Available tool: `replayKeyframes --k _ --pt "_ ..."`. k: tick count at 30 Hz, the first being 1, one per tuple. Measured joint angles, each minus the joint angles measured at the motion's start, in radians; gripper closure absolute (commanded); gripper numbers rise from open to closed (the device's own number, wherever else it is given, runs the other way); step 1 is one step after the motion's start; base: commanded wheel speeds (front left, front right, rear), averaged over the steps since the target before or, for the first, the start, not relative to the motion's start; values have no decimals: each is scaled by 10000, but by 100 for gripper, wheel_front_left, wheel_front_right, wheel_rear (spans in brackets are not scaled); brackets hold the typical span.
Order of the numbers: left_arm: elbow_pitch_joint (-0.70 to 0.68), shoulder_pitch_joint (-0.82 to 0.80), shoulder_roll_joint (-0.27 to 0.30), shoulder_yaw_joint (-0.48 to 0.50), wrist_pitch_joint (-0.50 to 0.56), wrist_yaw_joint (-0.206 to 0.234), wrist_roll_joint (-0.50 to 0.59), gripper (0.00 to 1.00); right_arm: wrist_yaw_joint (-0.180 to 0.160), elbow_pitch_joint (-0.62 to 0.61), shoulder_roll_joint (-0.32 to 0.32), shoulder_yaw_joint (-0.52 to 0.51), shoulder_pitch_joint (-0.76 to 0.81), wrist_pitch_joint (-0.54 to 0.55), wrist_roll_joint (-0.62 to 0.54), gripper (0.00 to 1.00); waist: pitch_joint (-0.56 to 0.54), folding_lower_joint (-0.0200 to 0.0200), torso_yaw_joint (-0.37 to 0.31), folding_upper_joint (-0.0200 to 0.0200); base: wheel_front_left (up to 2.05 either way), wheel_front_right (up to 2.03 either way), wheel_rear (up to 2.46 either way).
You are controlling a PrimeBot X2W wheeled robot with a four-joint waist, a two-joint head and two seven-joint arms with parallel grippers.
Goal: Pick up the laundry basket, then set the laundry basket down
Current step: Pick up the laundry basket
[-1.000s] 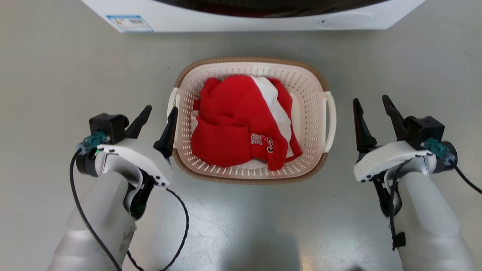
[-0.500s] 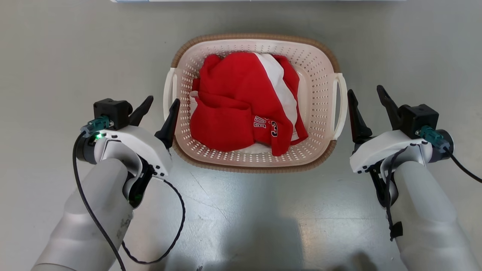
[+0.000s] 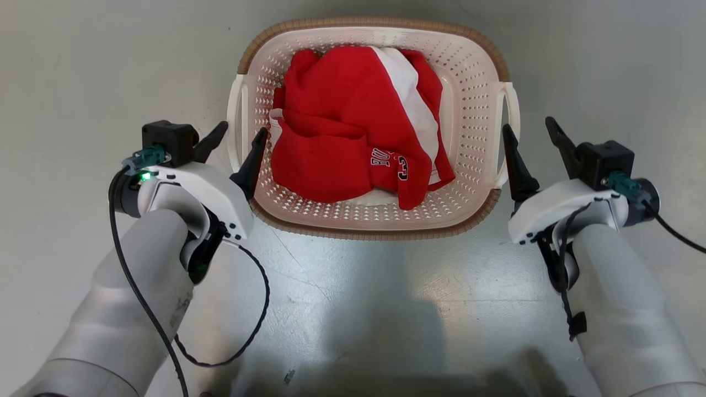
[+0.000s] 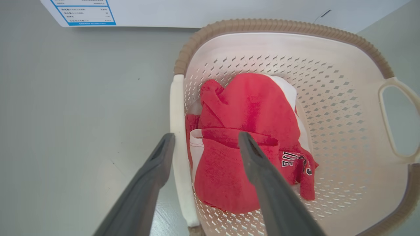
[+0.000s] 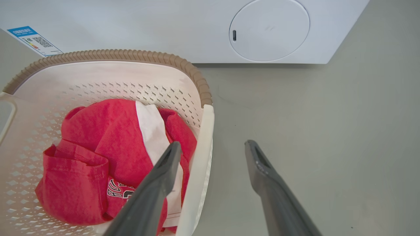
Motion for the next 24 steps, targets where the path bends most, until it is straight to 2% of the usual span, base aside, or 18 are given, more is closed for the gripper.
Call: replayKeyframes --k 11,24 --pt "775 -748 151 -625 -6 -2 -40 0 0 708 -29 558 -566 0 506 0 373 0 -75 0 0 0 0" --pt "1532 -1614 190 -1835 556 -4 -853 0 2 1501 -59 1440 -1421 0 1200 0 784 0 -261 0 0 0 0"
